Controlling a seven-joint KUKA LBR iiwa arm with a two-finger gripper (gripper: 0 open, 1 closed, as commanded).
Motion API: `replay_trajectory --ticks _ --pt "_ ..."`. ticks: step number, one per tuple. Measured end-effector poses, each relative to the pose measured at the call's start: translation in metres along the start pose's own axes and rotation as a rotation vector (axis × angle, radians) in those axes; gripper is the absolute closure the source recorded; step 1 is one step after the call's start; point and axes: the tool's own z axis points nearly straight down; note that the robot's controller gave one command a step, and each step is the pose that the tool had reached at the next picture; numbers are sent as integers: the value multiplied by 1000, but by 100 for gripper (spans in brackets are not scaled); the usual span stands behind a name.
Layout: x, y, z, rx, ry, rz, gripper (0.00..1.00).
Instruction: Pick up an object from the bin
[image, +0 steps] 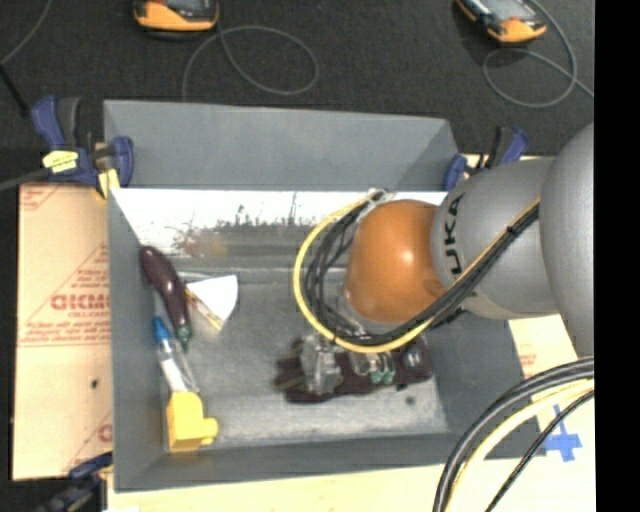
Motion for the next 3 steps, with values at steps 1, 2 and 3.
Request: replay_trajectory --ticks 1,2,3 --pt "0 0 0 0 0 1 0" --pt "0 0 0 -1 0 3 100" --pt "0 0 0 -1 0 5 0"
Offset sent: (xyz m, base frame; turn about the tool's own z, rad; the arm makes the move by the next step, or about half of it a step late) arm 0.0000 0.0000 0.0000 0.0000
